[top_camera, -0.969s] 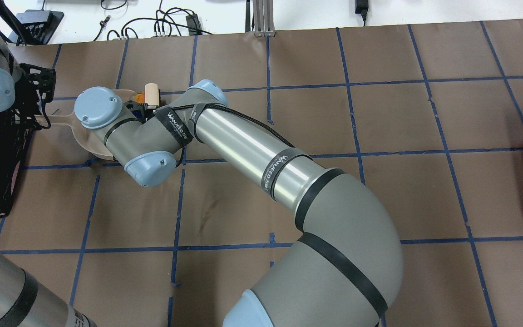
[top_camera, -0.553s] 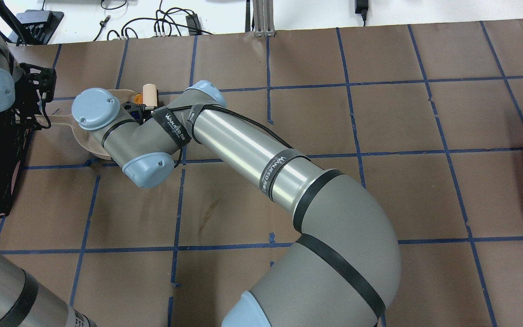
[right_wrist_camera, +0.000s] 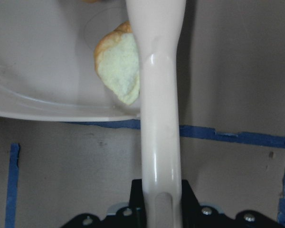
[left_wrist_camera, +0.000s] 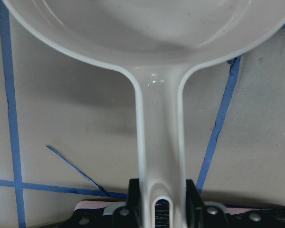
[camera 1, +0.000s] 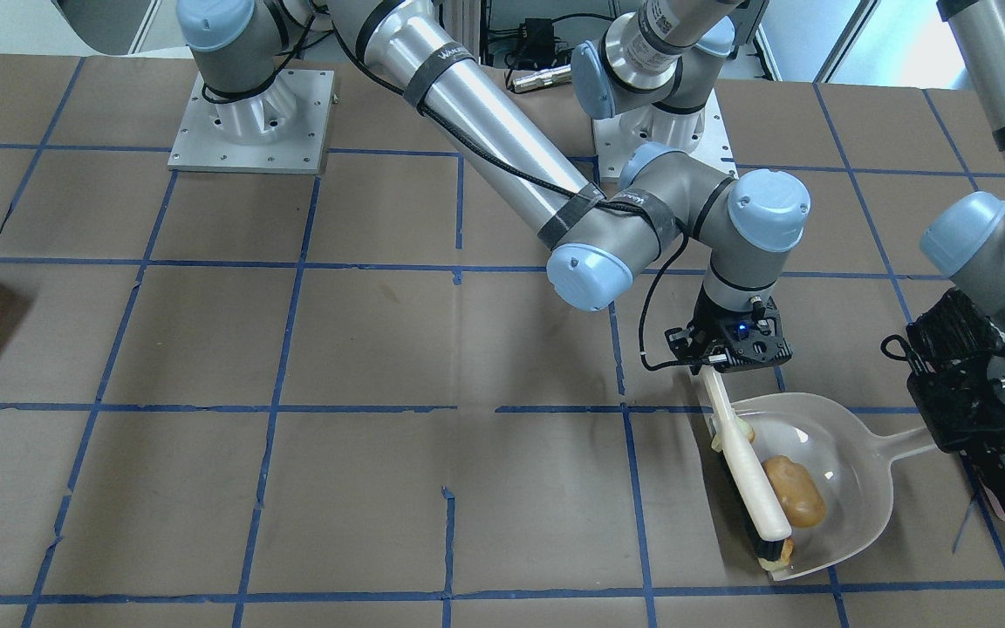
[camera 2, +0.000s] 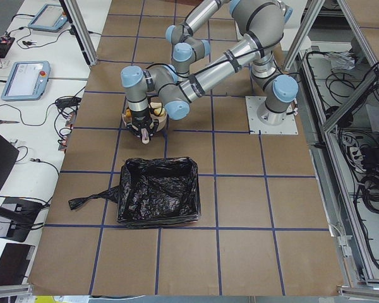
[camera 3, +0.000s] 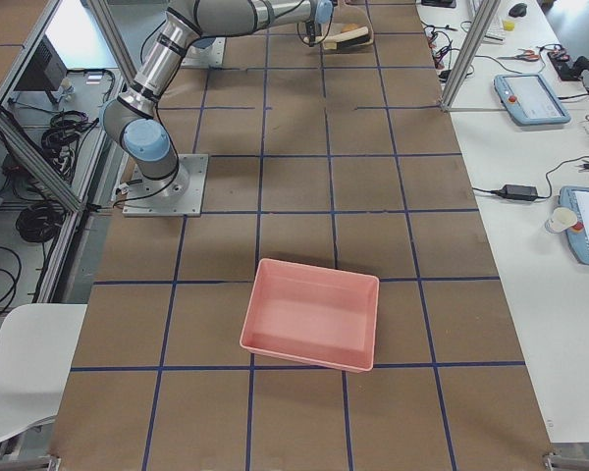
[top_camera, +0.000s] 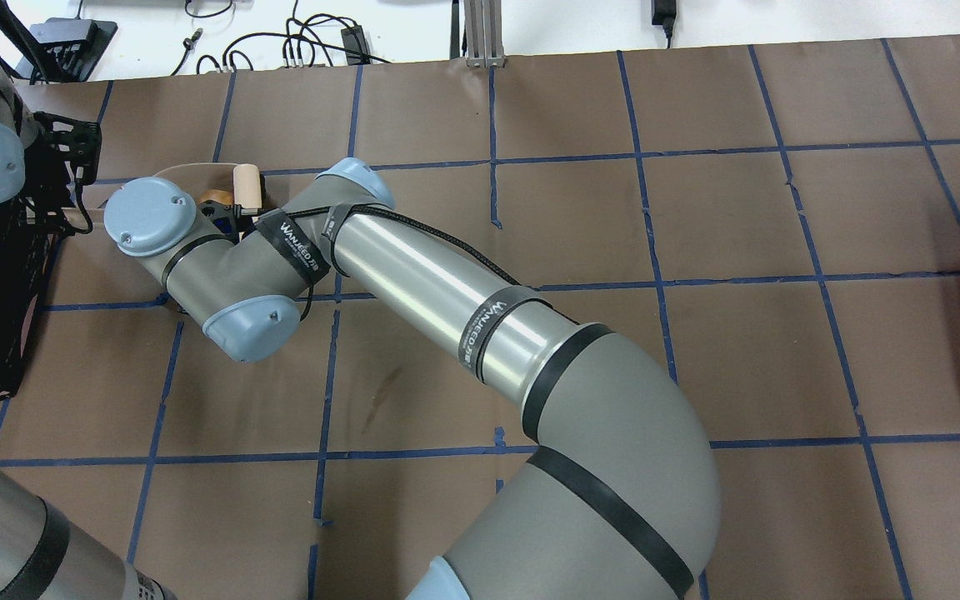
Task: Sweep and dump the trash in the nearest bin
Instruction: 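Sweep the bread pieces with the right gripper's brush into the dustpan, then push the bread farther into the dustpan with the brush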
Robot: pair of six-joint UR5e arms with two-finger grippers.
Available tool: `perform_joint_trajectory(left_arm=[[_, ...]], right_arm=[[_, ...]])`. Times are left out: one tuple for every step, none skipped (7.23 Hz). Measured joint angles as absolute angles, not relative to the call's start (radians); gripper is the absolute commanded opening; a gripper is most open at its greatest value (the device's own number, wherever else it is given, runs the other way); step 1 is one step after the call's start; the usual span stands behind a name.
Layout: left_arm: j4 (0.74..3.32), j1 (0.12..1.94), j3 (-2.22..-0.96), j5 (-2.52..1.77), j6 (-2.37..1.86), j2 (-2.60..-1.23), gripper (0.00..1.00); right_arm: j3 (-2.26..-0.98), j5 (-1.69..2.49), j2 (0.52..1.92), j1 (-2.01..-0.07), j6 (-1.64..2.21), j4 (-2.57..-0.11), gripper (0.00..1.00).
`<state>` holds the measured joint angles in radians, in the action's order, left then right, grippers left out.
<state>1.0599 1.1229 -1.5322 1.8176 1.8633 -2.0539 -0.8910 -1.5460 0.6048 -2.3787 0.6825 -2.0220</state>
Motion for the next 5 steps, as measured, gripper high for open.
perform_joint_trajectory(left_arm=[[1.060, 1.123, -1.534, 1.819, 1.867, -2.053, 0.00], [1.059, 1.122, -1.536, 1.817, 1.870, -2.052, 0.00], [1.059, 1.120, -1.538, 1.805, 1.872, -2.051, 0.00], [1.063, 1.116, -1.539, 1.781, 1.874, -2.051, 0.00], [1.070, 1.111, -1.538, 1.745, 1.876, -2.052, 0.00]], right_arm=[[-0.890, -1.526, 0.606, -2.381, 0.682, -2.025, 0.05], [-0.888, -1.506, 0.606, -2.382, 0.681, -2.029, 0.05], [-0.886, -1.495, 0.606, -2.382, 0.681, -2.031, 0.05], [-0.884, -1.491, 0.605, -2.382, 0.680, -2.032, 0.06], [-0.884, -1.486, 0.605, -2.382, 0.681, -2.032, 0.06]])
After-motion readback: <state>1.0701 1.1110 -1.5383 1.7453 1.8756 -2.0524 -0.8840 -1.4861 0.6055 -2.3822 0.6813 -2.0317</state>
